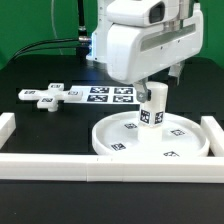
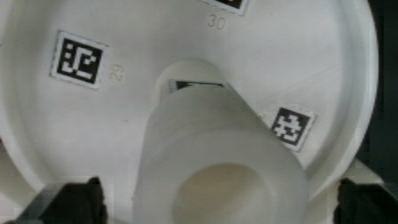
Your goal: Assemble round table
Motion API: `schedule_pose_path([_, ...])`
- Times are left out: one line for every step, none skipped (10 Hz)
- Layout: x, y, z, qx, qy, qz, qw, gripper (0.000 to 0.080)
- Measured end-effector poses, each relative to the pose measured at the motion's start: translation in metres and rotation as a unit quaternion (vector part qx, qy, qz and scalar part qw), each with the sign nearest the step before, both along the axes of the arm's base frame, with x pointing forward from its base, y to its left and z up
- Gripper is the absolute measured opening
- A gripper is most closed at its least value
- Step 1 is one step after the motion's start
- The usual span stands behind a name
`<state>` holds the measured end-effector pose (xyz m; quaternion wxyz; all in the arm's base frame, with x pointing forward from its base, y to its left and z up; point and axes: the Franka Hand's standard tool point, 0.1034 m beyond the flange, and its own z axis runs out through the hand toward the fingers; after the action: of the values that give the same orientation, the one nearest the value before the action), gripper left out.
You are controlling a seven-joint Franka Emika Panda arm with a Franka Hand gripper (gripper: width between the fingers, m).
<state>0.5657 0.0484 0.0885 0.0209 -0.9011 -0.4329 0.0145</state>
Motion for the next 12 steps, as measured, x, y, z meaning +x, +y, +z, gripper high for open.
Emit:
schedule_pose_path([0.0003, -0.0003, -0.001, -0.005, -0.002, 0.057, 0.998, 0.0648])
schedule_pose_path([-0.0003, -0.0007, -0.0025, -0.005, -0.002, 0.099, 0.995, 0.0648])
schedule_pose_path([-0.0007, -0.0017, -0.0049, -0.009, 0.0, 0.14, 0.99, 0.0648])
schedule_pose_path([-0.0014, -0.0029, -0.0076, -0.015, 0.002, 0.195, 0.981, 0.0648])
schedule_pose_path([-0.0011, -0.0029, -0.008, -0.019, 0.002, 0.229, 0.973, 0.0648])
schedule_pose_path([-0.001, -0.0028, -0.0079, -0.019, 0.002, 0.25, 0.968, 0.0648])
schedule_pose_path([-0.001, -0.0037, -0.0081, -0.02, 0.002, 0.29, 0.957, 0.0648])
schedule_pose_path([-0.001, -0.004, -0.0081, -0.02, 0.002, 0.297, 0.955, 0.0648])
schedule_pose_path([-0.001, -0.006, -0.0081, -0.02, 0.003, 0.329, 0.944, 0.0648])
schedule_pose_path([-0.0013, -0.0079, -0.0083, -0.02, 0.004, 0.327, 0.945, 0.0502])
schedule_pose_path([-0.0011, -0.008, -0.0083, -0.02, 0.004, 0.325, 0.946, 0.0404])
schedule_pose_path([-0.0011, -0.0081, -0.0083, -0.02, 0.004, 0.325, 0.946, 0.0404])
